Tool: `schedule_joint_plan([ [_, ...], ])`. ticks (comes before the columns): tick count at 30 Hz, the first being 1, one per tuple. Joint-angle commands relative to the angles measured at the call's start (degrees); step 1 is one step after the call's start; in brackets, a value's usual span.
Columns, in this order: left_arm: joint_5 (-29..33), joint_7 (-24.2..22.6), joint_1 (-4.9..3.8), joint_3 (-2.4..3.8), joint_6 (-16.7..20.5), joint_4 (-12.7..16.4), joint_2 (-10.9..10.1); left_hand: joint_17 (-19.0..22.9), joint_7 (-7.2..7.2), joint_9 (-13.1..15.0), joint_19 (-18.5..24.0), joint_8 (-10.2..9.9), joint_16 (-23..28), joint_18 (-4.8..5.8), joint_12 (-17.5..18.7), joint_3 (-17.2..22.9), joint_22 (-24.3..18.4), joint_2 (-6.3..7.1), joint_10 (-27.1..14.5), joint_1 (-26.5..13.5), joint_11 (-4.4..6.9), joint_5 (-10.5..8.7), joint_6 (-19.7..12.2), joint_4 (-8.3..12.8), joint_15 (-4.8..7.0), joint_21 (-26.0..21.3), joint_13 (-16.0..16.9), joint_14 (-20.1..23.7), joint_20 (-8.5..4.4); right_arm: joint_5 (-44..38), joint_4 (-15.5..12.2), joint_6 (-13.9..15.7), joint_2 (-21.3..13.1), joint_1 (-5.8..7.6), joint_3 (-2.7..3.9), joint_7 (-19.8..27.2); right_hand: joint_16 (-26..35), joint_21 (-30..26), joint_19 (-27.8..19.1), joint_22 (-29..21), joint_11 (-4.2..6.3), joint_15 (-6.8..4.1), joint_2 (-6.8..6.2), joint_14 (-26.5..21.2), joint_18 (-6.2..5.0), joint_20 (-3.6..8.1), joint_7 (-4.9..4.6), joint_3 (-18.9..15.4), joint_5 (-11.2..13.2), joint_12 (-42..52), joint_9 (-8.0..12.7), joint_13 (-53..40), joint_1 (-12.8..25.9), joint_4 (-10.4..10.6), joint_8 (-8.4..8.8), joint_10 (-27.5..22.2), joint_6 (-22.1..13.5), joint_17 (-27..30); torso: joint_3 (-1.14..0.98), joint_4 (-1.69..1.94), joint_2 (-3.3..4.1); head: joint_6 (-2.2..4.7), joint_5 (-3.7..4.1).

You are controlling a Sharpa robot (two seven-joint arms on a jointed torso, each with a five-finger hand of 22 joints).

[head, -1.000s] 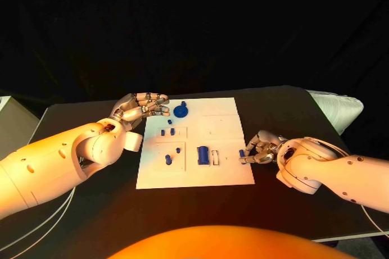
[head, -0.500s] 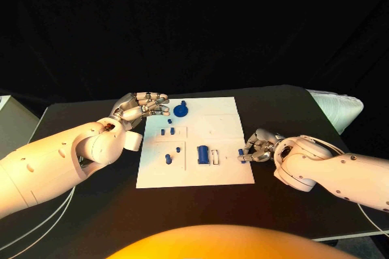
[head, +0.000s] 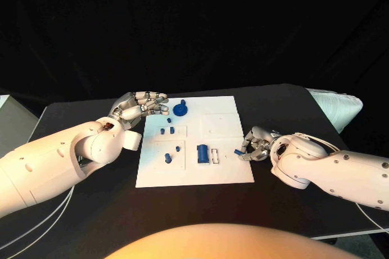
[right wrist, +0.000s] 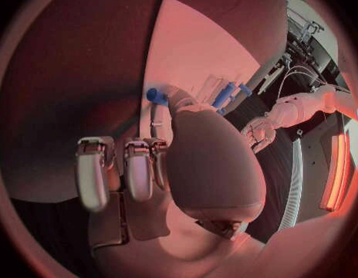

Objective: Assemble the parts on the task board

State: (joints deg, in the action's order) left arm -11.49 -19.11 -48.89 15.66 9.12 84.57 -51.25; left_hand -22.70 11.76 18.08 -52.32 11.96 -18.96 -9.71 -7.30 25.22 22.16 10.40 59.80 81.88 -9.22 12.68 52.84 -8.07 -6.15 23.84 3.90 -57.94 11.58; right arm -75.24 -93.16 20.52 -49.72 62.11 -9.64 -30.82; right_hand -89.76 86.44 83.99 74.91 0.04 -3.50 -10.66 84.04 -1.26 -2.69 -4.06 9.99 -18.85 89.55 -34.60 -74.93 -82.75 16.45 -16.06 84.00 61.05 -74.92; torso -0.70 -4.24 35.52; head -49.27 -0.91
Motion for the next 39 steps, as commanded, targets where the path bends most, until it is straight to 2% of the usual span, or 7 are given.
schedule_joint_plan([
  [1, -0.1, -0.2, 0.04, 0.04, -1.1, 0.1, 0.1, 0.0, -0.06, -0.1, -0.1, -0.2, 0.3, -0.51, -0.2, -0.2, -0.1, -0.28, -0.4, 0.0, 0.17, 0.07, 0.4, -0.1, -0.14, -0.3, 0.0, 0.2, 0.19, -1.2, 0.2, -3.3, 0.1, -0.61, -0.44, -1.5, -0.2, -0.2, 5.2, 14.1, 0.28, -0.42, -0.37, 6.0, 0.55, 0.6, 0.13, 0.8, -0.9, 0.0, 0.7, -14.8, -0.5, 0.0, -0.08, 5.7, 0.2, -15.1, 0.0, 0.0, -0.04, 0.08, -0.04],
  [10, -0.2, -0.2, 0.04, 0.04, -1.0, 0.2, 0.0, 0.0, -0.06, -0.1, -0.1, -0.2, 0.3, -0.51, -0.2, -0.2, -0.1, -0.28, -0.4, 0.0, 0.17, 0.07, 0.4, -0.1, -0.14, -0.3, 0.0, 0.2, 0.19, 0.3, -0.5, -1.3, 0.1, -0.64, -0.43, -1.4, -0.2, 0.0, 5.2, 14.2, 0.34, -0.48, -1.06, 6.0, 0.58, 0.65, 0.19, 3.3, -3.5, 0.1, 1.0, -14.8, 0.7, 0.0, -0.24, 5.7, 0.4, -15.1, 0.0, 0.01, 0.03, 0.21, -0.08],
  [13, -0.2, -0.2, 0.04, 0.04, -1.0, 0.2, 0.0, 0.0, -0.06, -0.1, -0.1, -0.2, 0.3, -0.51, -0.2, -0.2, -0.1, -0.28, -0.4, 0.0, 0.17, 0.07, 0.4, -0.1, -0.14, -0.3, 0.0, 0.2, 0.19, 1.6, -1.2, 0.3, -0.1, -0.61, -0.42, -1.2, -0.2, 0.4, 5.3, 14.3, 0.38, -0.49, -1.21, 6.0, 0.67, 0.67, 0.23, 5.0, -6.0, 0.0, 1.2, -14.8, 4.4, 0.2, -0.43, 5.7, 0.4, -15.1, -0.01, -0.02, 0.03, 0.2, -0.21],
  [20, -0.2, -0.2, 0.04, 0.03, -1.0, 0.2, 0.0, 0.0, -0.06, -0.1, -0.1, -0.2, 0.3, -0.51, -0.2, -0.2, -0.1, -0.28, -0.4, 0.0, 0.17, 0.07, 0.4, -0.1, -0.14, -0.3, 0.0, 0.2, 0.19, 5.2, -3.8, 3.9, -0.4, 0.28, -0.24, -0.5, -0.2, 1.3, 5.5, 14.5, 0.49, -0.58, -0.99, 6.0, 0.83, 0.73, 0.37, 6.1, -6.5, 0.2, 1.3, -14.9, 7.2, 0.2, -0.53, 5.8, 0.6, -15.1, -0.03, -0.03, -0.03, 0.26, -0.12],
  [25, -0.2, 0.3, 0.04, 0.03, -1.1, 0.2, 0.0, -0.2, 0.25, -0.3, -0.1, -0.6, 0.5, -0.51, -0.1, -0.4, -0.2, -0.12, -0.7, -0.3, -0.01, 0.07, -0.2, -0.5, -0.24, -0.6, -0.1, 0.3, 0.27, 6.5, -5.6, 5.1, -0.2, 0.89, 0.13, -0.4, -0.2, 1.5, 5.6, 14.6, 0.58, -0.66, -0.4, 6.0, 0.88, 0.8, 0.48, 7.1, -2.1, 0.4, 1.5, -15.1, 10.4, 0.2, -0.66, 6.0, 1.0, -15.1, -0.02, -0.01, -0.03, 0.22, -0.04],
  [30, -0.3, 0.5, 0.04, 0.03, -1.3, 0.2, 0.1, -0.3, 0.5, -0.4, -0.1, -0.8, 0.8, -0.47, 0.0, -0.6, -0.4, -0.05, -1.1, -0.4, -0.21, 0.07, -0.6, -0.6, -0.4, -0.9, -0.1, 0.5, 0.37, 8.6, -5.5, 4.9, 1.2, 1.25, 0.3, -0.2, -0.2, 1.5, 5.6, 14.6, 0.65, -0.71, -0.15, 6.0, 0.87, 0.83, 0.58, 7.5, -1.2, 0.4, 1.7, -15.1, 10.8, 0.2, -0.74, 6.0, 1.1, -15.1, 0.06, -0.02, -0.02, 0.23, 0.11],
  [39, -0.4, 0.4, 0.04, 0.03, -1.4, 0.4, 0.1, -0.3, 0.5, -0.4, -0.1, -0.8, 0.9, -0.46, 0.0, -0.6, -0.4, -0.07, -1.2, -0.3, -0.24, 0.08, -0.5, -0.7, -0.45, -0.9, -0.1, 0.6, 0.4, 9.3, -3.3, 4.2, 3.8, 0.93, 0.3, 0.8, -0.2, 1.6, 5.6, 14.6, 0.7, -0.75, 0.06, 6.0, 0.89, 0.86, 0.64, 7.7, -0.9, 0.4, 1.7, -15.1, 11.3, 0.2, -0.87, 6.0, 1.4, -15.1, 0.0, 0.06, 0.03, 0.25, 0.06],
])
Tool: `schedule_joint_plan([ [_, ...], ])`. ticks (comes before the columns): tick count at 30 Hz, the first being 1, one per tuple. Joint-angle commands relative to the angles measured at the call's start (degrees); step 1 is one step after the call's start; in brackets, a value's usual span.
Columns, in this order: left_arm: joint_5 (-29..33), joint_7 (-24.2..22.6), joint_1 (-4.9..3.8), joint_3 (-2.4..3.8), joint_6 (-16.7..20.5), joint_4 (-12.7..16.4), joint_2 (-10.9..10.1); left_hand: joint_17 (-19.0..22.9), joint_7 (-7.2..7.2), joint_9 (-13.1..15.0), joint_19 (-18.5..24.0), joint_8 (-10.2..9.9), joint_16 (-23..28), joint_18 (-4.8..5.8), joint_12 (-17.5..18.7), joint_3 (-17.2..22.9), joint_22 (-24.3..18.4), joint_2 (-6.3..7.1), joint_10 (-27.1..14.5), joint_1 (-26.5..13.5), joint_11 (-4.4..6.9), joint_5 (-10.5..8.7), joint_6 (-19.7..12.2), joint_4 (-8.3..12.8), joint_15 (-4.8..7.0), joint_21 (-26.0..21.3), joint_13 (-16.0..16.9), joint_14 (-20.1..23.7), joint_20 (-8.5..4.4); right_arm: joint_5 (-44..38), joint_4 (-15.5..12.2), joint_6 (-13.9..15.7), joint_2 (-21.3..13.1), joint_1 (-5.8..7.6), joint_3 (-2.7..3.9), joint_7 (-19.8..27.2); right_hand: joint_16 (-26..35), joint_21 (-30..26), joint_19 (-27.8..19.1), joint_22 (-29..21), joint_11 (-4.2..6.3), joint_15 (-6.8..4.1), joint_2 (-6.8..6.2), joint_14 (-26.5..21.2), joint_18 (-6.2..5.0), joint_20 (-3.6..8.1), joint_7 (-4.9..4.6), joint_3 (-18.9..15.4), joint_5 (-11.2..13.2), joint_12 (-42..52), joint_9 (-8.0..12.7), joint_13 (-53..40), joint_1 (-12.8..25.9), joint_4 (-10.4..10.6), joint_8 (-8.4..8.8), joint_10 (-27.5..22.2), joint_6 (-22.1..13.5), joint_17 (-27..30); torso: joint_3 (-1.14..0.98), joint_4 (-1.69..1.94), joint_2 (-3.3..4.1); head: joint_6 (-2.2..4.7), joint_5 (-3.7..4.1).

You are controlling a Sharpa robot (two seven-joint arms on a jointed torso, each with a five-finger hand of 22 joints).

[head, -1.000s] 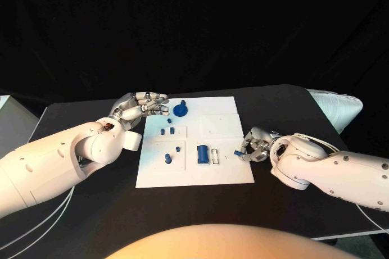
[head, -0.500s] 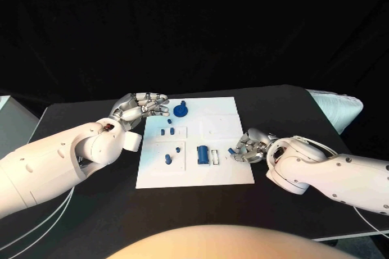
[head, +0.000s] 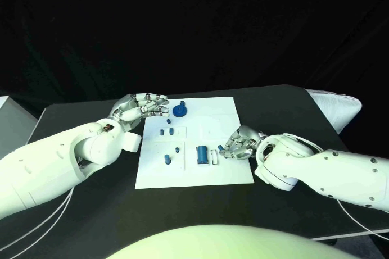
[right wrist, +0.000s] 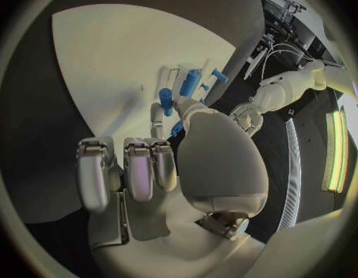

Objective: Assemble the parts on the task board

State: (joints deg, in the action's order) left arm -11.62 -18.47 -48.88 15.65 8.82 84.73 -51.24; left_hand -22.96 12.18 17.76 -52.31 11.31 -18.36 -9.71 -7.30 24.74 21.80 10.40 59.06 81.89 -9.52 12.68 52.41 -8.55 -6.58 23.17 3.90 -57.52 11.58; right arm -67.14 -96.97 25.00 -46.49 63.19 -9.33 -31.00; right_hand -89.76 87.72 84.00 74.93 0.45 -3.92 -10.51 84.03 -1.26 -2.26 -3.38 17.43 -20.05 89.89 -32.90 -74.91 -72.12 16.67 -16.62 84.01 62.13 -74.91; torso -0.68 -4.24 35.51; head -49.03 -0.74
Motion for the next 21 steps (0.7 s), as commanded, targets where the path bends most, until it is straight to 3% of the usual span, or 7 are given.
schedule_joint_plan([
  [1, -0.2, -0.2, 0.03, 0.03, -1.1, 0.2, 0.1, -0.1, 0.08, -0.1, -0.1, -0.2, 0.3, -0.46, 0.0, -0.1, -0.1, -0.07, -0.5, -0.3, 0.07, 0.08, -0.1, -0.2, -0.02, -0.3, -0.1, 0.2, 0.4, 1.2, 0.8, -0.5, 0.8, -0.18, -0.03, 1.0, -0.2, 0.4, 5.6, 14.6, 0.29, -0.34, -0.08, 6.0, 0.89, 0.43, -0.04, 0.3, 0.3, 0.1, 0.0, -15.1, 0.7, 0.0, -0.32, 6.0, 0.3, -15.1, -0.04, 0.03, 0.02, -0.02, -0.16],
  [21, -0.3, -0.3, 0.03, 0.03, -1.1, 0.4, -0.1, -0.1, 0.08, -0.1, -0.1, -0.1, 0.3, -0.45, 0.0, -0.1, -0.1, -0.09, -0.5, -0.3, 0.06, 0.08, -0.1, -0.2, -0.04, -0.3, -0.1, 0.2, 0.42, 1.6, 2.5, -2.5, 3.5, -1.1, -0.2, 0.3, -0.2, 0.1, 5.5, 14.5, 0.33, -0.38, -0.44, 6.0, 0.85, 0.47, 0.01, 0.2, 0.6, 0.1, 0.1, -15.1, 1.1, -0.1, -0.39, 6.0, 0.4, -15.1, -0.07, -0.03, 0.0, -0.47, -0.47],
])
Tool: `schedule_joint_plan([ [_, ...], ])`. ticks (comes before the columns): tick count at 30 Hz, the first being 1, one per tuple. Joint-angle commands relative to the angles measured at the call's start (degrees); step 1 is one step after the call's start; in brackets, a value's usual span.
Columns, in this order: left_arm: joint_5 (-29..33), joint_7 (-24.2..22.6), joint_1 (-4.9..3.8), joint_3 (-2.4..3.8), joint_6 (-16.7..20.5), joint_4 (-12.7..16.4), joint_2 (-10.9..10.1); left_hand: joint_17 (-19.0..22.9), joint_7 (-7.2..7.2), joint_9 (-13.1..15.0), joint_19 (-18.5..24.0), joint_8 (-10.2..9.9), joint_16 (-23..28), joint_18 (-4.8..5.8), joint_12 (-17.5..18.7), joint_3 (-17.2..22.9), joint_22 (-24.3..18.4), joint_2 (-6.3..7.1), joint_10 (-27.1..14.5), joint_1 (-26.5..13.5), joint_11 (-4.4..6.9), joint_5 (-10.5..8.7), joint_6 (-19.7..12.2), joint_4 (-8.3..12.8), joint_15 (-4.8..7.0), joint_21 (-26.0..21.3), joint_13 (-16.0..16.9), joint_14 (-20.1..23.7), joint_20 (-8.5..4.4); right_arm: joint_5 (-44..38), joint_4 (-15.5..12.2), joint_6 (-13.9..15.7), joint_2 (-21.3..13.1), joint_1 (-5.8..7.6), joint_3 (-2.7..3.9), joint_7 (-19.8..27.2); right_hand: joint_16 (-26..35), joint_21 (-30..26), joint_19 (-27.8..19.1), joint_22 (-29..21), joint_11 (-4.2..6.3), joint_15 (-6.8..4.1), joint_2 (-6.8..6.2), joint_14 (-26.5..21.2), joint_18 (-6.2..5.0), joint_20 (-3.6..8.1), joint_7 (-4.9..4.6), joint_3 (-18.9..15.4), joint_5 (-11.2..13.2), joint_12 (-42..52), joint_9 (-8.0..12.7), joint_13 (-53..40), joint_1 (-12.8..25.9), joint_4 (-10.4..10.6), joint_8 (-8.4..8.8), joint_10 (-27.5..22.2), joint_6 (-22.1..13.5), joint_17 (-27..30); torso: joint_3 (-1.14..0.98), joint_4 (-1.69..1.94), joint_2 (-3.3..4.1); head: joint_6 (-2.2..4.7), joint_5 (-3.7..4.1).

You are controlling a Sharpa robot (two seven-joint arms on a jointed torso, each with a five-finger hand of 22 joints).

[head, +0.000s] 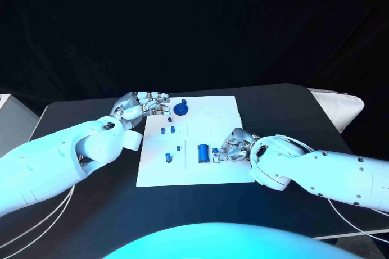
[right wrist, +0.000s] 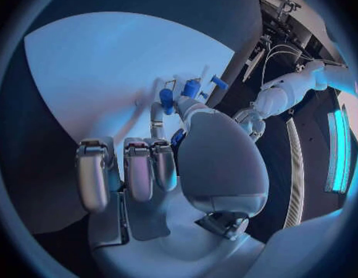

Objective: Assemble the parts on the task board

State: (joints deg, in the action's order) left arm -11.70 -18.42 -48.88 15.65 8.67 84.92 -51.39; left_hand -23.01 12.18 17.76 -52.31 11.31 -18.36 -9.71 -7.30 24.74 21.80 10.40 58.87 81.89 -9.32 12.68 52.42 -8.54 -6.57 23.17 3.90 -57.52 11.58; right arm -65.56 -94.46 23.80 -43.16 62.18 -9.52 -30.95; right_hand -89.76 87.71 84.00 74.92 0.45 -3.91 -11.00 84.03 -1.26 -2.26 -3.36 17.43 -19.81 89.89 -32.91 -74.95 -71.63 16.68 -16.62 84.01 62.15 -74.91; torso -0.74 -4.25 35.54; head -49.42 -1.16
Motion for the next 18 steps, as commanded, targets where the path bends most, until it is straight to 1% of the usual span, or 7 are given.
schedule_joint_plan([
  [1, -0.2, -0.3, 0.03, 0.04, -0.9, 0.2, 0.0, 0.0, 0.08, -0.1, -0.1, -0.1, 0.3, -0.46, 0.0, -0.1, -0.1, -0.09, -0.4, -0.3, -0.14, 0.08, -0.1, -0.2, -0.04, -0.3, -0.1, 0.2, 0.42, 0.0, 0.0, -1.4, 0.2, -0.1, -0.01, 0.2, -0.2, 0.2, 5.5, 14.5, 0.33, -0.38, 0.05, 6.0, 0.85, 0.47, -0.01, 0.2, 0.3, 0.1, 0.1, -15.1, 0.6, -0.1, -0.39, 6.0, 0.4, -15.1, 0.0, 0.0, -0.04, -0.08, -0.04],
  [9, -0.2, -0.3, 0.03, 0.04, -1.0, 0.2, 0.0, -0.1, 0.07, -0.1, -0.1, -0.1, 0.4, -0.46, 0.0, -0.2, -0.2, -0.13, -0.5, -0.3, -0.16, 0.09, 0.0, -0.3, -0.08, -0.5, -0.1, 0.3, 0.46, -0.2, 0.8, -2.0, 0.5, -0.16, -0.03, 0.1, -0.2, 0.1, 5.5, 14.5, 0.33, -0.39, -0.2, 6.0, 0.83, 0.48, -0.03, 0.1, 0.5, 0.1, 0.1, -15.1, 0.9, -0.1, -0.4, 6.0, 0.4, -15.1, 0.01, 0.0, -0.02, -0.18, -0.12],
  [18, -0.2, -0.3, 0.02, 0.04, -1.0, 0.3, -0.1, -0.1, 0.07, -0.1, -0.1, -0.1, 0.4, -0.46, 0.0, -0.2, -0.2, -0.13, -0.5, -0.3, -0.16, 0.09, 0.0, -0.3, -0.08, -0.5, -0.1, 0.3, 0.46, -0.1, 1.4, -1.7, 1.0, -0.2, -0.04, -0.1, -0.2, -0.2, 5.5, 14.5, 0.25, -0.33, -0.44, 6.0, 0.79, 0.47, -0.14, -0.5, 0.8, 0.1, 0.4, -15.1, 2.7, 0.1, -0.43, 6.0, 0.4, -15.1, 0.0, 0.0, 0.03, -0.19, -0.05],
])
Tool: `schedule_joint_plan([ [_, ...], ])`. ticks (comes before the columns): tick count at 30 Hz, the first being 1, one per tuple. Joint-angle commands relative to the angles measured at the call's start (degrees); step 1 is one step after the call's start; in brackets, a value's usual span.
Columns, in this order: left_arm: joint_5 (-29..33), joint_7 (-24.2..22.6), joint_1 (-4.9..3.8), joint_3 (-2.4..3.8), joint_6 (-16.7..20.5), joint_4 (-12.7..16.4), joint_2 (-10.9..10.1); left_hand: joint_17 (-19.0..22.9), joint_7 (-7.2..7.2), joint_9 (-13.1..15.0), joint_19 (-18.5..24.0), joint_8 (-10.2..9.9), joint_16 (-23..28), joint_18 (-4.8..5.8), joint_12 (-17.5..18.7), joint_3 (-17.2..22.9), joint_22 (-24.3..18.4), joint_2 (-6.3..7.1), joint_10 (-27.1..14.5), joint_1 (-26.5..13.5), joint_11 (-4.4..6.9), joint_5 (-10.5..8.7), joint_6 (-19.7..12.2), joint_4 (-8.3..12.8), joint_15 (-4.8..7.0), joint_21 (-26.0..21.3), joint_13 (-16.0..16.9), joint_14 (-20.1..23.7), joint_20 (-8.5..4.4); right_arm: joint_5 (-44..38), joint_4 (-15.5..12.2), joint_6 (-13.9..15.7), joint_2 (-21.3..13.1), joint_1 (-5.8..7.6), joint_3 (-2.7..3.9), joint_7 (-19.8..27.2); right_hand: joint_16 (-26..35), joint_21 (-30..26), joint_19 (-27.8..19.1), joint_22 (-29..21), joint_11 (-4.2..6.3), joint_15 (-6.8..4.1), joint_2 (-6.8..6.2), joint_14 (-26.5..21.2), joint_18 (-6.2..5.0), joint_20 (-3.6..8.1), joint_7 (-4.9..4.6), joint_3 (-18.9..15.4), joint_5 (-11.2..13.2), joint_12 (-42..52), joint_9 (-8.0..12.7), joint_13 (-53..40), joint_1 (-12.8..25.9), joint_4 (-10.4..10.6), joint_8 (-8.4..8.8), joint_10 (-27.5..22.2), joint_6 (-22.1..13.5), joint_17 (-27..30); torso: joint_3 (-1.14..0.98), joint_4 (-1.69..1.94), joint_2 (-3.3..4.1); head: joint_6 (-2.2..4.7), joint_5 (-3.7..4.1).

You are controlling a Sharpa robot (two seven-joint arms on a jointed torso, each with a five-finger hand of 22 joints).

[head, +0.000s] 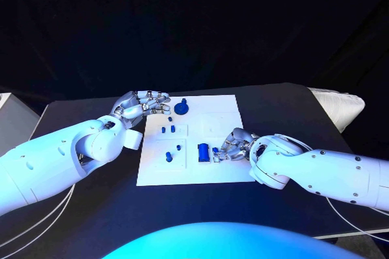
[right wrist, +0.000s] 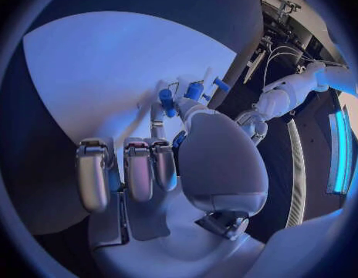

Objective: Assemble the parts on the task board

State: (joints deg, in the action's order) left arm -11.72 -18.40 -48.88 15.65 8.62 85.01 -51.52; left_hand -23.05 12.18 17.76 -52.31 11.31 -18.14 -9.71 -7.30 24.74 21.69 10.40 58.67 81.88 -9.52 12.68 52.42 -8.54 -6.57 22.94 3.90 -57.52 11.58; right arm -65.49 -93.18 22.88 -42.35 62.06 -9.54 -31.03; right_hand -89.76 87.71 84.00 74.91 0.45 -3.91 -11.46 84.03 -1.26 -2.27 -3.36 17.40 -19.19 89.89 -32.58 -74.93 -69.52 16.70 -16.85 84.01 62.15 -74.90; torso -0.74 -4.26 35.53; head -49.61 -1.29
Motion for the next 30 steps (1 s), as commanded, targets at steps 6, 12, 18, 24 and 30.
schedule_joint_plan([
  [6, -0.2, -0.3, 0.02, 0.03, -1.0, 0.1, 0.1, -0.1, 0.05, -0.1, -0.1, 0.0, 0.2, -0.46, 0.0, -0.2, -0.1, -0.16, -0.3, -0.3, 0.04, 0.09, 0.1, -0.3, -0.09, -0.3, 0.0, 0.3, 0.48, 0.2, 0.2, -0.4, 0.5, -0.08, -0.02, 0.3, -0.2, 0.0, 5.5, 14.5, 0.2, -0.28, 0.14, 6.0, 0.81, 0.43, -0.17, -1.4, 1.0, 0.1, 0.4, -15.1, 2.8, 0.1, -0.28, 6.0, 0.5, -15.1, -0.01, 0.0, 0.04, 0.07, 0.15],
  [12, -0.2, -0.3, 0.02, 0.03, -1.0, 0.0, 0.1, -0.1, 0.05, -0.1, -0.1, 0.0, 0.2, -0.46, 0.0, -0.2, -0.1, -0.16, -0.3, -0.3, 0.04, 0.09, 0.1, -0.3, -0.09, -0.3, 0.0, 0.3, 0.48, 0.5, 0.0, -0.2, 0.6, -0.08, -0.01, 0.6, -0.2, 0.1, 5.5, 14.5, 0.2, -0.28, 0.37, 6.0, 0.84, 0.41, -0.17, -1.9, 1.3, 0.1, 0.5, -15.1, 3.7, 0.1, -0.35, 6.0, 0.6, -15.1, 0.01, 0.0, 0.03, 0.05, 0.17],
  [18, -0.2, -0.3, 0.02, 0.03, -1.1, -0.1, 0.1, -0.1, 0.05, -0.1, -0.1, 0.0, 0.2, -0.46, 0.0, -0.2, -0.1, -0.16, -0.3, -0.3, 0.04, 0.09, 0.1, -0.3, -0.09, -0.3, 0.0, 0.3, 0.48, 0.6, -0.3, -0.5, 0.5, -0.08, -0.01, 0.6, -0.2, 0.1, 5.5, 14.5, 0.21, -0.28, 0.55, 6.0, 0.84, 0.41, -0.16, -2.3, 1.3, 0.1, 0.5, -15.1, 4.3, 0.1, -0.41, 6.0, 0.6, -15.1, 0.0, 0.01, 0.02, -0.05, 0.2],
  [24, -0.2, -0.2, 0.02, 0.03, -1.1, -0.1, 0.2, -0.1, 0.03, 0.0, -0.1, 0.0, 0.3, -0.47, 0.0, -0.2, -0.2, -0.21, -0.3, -0.3, 0.05, 0.09, 0.2, -0.4, -0.1, -0.4, 0.0, 0.4, 0.5, 0.6, -0.5, -0.5, 0.3, -0.08, -0.01, 0.5, -0.2, 0.0, 5.5, 14.5, 0.23, -0.29, 0.94, 6.0, 0.82, 0.41, -0.13, -3.8, 1.6, 0.1, 0.8, -15.1, 6.3, 0.2, -0.57, 6.0, 0.7, -15.1, -0.01, -0.02, -0.02, -0.1, 0.19],
  [30, -0.2, -0.2, 0.03, 0.03, -1.0, -0.1, 0.2, -0.1, 0.03, 0.0, -0.1, 0.0, 0.3, -0.47, 0.0, -0.2, -0.2, -0.21, -0.3, -0.3, 0.05, 0.09, 0.2, -0.4, -0.1, -0.4, 0.0, 0.4, 0.5, 0.5, -0.5, -0.4, 0.0, -0.08, -0.01, 0.5, -0.2, 0.0, 5.5, 14.5, 0.24, -0.3, 1.1, 6.0, 0.82, 0.41, -0.1, -4.3, 1.7, 0.1, 0.8, -15.1, 6.8, 0.2, -0.62, 6.0, 0.7, -15.1, -0.04, -0.02, -0.03, -0.12, 0.18],
])
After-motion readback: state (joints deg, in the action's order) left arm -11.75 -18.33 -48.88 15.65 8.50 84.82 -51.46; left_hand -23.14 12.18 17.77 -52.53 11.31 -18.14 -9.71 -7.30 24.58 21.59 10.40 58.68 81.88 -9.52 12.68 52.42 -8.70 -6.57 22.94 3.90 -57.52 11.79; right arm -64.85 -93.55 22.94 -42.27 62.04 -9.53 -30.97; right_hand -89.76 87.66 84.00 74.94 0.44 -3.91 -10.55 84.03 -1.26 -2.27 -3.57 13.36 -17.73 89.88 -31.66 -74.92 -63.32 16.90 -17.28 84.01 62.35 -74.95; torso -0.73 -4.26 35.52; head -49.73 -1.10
